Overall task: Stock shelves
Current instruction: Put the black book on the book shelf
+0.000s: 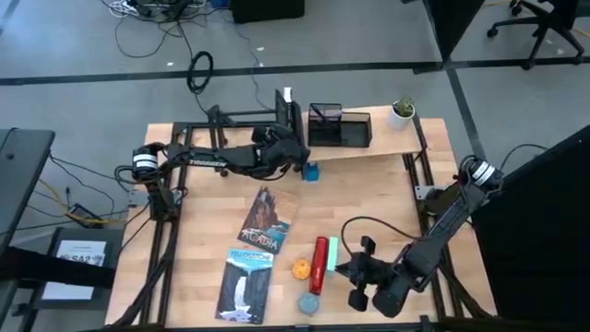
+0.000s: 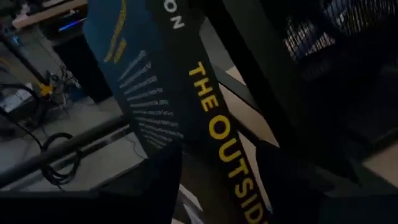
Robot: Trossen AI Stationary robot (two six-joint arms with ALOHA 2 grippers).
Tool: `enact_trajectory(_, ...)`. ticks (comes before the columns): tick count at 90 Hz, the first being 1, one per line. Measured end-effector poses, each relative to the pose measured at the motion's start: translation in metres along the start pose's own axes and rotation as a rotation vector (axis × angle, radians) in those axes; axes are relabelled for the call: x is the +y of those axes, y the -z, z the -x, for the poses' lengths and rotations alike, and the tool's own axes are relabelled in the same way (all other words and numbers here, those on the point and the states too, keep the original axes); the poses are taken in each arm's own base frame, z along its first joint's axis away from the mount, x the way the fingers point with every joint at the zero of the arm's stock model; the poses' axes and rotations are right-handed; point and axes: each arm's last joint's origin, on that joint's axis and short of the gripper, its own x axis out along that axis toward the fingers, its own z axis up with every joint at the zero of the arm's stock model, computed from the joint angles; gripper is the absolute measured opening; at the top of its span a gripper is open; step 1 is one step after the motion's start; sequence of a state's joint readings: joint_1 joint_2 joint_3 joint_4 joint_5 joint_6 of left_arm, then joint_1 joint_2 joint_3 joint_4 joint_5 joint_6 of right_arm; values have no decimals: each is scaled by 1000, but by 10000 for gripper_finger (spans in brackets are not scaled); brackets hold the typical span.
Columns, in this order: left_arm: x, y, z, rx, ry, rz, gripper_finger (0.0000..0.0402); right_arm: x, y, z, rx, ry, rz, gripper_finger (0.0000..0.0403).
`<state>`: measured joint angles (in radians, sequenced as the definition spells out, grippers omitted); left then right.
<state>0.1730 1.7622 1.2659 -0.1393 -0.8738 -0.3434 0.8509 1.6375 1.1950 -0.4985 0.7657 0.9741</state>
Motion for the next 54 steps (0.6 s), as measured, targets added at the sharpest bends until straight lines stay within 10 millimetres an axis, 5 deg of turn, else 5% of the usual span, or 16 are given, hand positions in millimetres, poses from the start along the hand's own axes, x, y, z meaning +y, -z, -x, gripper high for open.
enact_trajectory(35,-1,1,3,-6,-27,-13,185,0,-1,0,-2,0,-3,0)
enact_trajectory(54,-2,2,4,-8,-35,-22,119,0,-1,-1,-2,1,-4,0)
